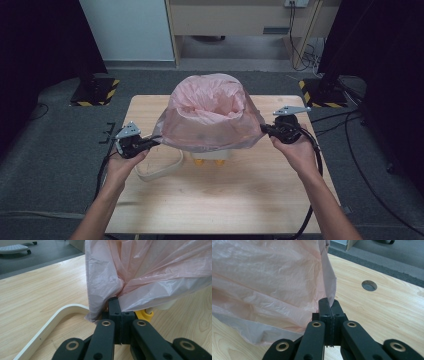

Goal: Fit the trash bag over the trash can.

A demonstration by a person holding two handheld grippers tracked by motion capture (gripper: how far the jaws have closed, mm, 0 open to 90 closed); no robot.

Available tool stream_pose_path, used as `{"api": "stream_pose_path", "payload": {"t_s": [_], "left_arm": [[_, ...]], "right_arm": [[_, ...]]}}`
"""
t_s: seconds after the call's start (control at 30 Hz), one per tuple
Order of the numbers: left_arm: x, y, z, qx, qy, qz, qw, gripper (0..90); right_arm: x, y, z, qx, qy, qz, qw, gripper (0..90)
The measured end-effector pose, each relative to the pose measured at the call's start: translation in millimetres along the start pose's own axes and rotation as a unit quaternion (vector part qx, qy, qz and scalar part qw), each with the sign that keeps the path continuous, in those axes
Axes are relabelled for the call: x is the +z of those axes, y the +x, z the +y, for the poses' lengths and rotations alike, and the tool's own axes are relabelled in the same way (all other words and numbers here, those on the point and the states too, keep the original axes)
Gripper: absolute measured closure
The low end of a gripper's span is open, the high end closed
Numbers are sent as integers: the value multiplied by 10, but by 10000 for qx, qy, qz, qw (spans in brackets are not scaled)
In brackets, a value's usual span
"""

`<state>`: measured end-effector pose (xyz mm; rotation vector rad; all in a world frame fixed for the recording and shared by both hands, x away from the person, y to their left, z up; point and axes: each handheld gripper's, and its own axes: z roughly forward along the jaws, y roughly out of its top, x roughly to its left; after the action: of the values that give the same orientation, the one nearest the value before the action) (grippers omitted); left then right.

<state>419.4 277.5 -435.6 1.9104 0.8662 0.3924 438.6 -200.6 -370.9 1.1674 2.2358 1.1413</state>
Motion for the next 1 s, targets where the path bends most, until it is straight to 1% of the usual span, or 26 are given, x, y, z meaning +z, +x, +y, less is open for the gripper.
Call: {"api": "stream_pose_path", "payload": {"t_s": [0.2,0.3,0.4,0.43,0.47,0.5,0.53,0.6,0.7,0.77,0.87,0.97,1.0], "left_arm": [[25,4,-22,-38,-1,0,10000,900],[5,-5,-20,-43,-26,42,10000,900],[-32,-22,-25,-3,-133,68,9999,894],[-32,-22,-25,-3,-133,68,9999,857],[-62,-33,-21,-16,-234,127,9996,809],[-78,-46,-16,-8,-301,210,9993,749],[-96,-57,-9,32,-344,236,9991,690],[-127,-89,3,130,-411,257,9987,617],[-167,-128,17,235,-448,274,9983,493],[-186,-151,29,259,-489,274,9981,421],[-198,-177,43,299,-573,227,9977,346],[-195,-191,48,246,-593,164,9978,290],[-195,-198,50,240,-601,167,9978,281]], "right_arm": [[10,-12,-18,36,49,40,10000,900],[-14,-8,-5,15,-59,87,9999,900],[-55,5,11,-18,-193,169,9997,893],[-55,5,11,-18,-193,169,9997,893],[-84,17,32,-20,-276,162,9995,794],[-96,18,46,-32,-327,133,9994,751],[-113,23,60,-22,-372,104,9993,712],[-144,32,97,-39,-480,56,9988,636],[-185,54,161,-91,-604,28,9981,594],[-197,73,214,-156,-651,17,9978,587],[-186,86,306,-191,-686,-5,9975,588],[-142,88,407,-204,-697,7,9974,594],[-121,94,445,-248,-694,4,9973,598]]}}
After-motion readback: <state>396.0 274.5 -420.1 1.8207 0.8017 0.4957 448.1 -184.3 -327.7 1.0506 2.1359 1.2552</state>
